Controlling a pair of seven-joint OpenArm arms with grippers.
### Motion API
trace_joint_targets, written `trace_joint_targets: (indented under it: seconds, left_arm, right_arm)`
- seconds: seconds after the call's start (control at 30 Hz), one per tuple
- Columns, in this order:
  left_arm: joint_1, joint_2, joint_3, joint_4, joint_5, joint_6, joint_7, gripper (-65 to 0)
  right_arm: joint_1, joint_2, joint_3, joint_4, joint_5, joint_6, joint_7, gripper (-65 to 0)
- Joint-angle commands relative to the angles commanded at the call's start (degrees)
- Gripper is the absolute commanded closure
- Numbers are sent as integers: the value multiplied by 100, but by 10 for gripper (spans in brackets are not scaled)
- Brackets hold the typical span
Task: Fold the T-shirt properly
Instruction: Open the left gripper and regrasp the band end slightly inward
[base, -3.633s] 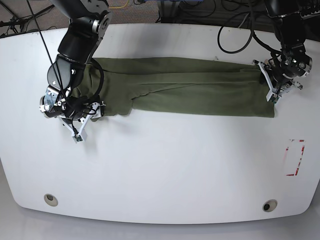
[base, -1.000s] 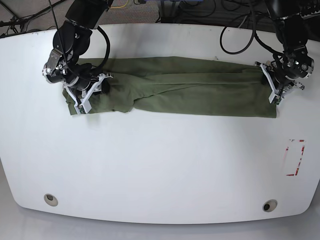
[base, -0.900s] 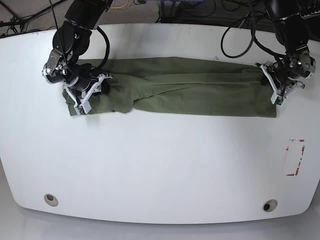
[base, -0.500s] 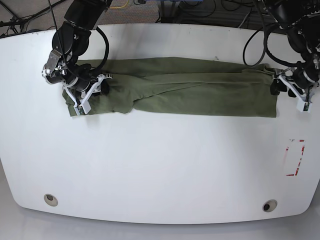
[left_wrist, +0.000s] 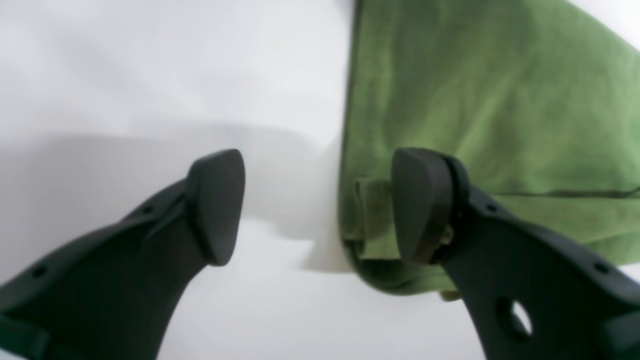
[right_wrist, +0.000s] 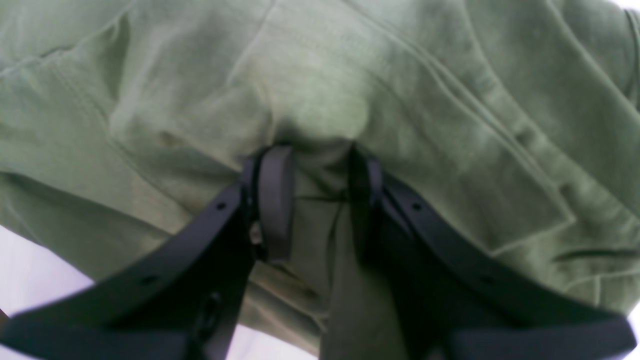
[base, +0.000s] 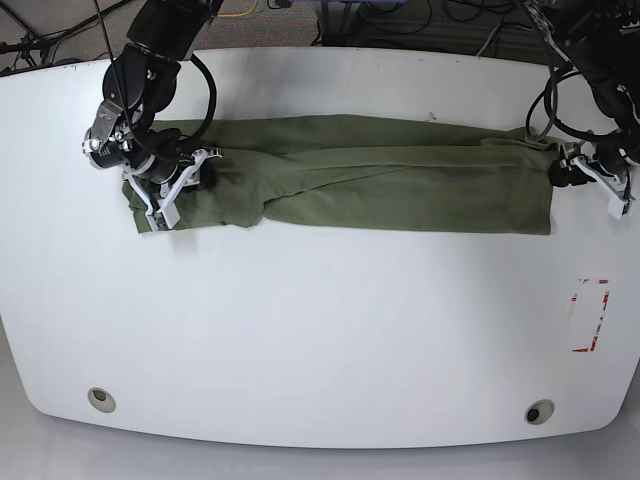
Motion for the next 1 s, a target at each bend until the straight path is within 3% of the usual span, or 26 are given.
trace_joint_targets:
  seconds: [0.2,0.57,0.67,0.87,1.0]
  left_arm:
    - [-123,281,176,0,0,0,18,-429]
    - [9,440,879,9,0,0,26,-425]
    - [79,440,905,0,0,0,26,-389]
    - [141,422,1407,18,9,0,44,-233]
    - [352,264,1574,18,0,0,132,-232]
  right_arm:
    - [9,-26,0,35,9,0,0,-182]
    - [0,-26,9,35,9,0,0,-182]
    - [0,-9,44,0,9,0,0,-182]
    - [9,-18,18,35,9,0,0,-182]
    - [9,-18,18,0,9,0,0,-182]
